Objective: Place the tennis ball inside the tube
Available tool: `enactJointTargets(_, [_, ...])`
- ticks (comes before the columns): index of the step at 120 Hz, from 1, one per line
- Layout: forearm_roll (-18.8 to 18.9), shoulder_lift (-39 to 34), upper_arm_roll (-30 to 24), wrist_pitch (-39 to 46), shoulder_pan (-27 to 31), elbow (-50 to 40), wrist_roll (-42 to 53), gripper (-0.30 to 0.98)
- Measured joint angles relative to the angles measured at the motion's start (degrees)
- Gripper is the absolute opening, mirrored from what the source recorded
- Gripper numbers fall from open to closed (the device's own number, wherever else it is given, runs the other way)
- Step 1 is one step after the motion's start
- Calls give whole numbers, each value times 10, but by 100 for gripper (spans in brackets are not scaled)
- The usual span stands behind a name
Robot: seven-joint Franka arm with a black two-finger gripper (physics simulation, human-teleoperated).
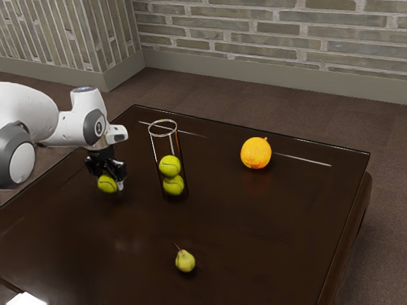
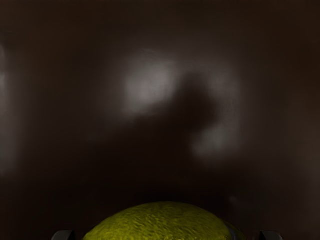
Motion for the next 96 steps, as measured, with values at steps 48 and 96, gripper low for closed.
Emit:
enactJointTargets(48, [35, -94, 16, -130, -102, 223, -1, 20])
enactJointTargets(96, [30, -90, 27, -171, -165, 213, -7, 30])
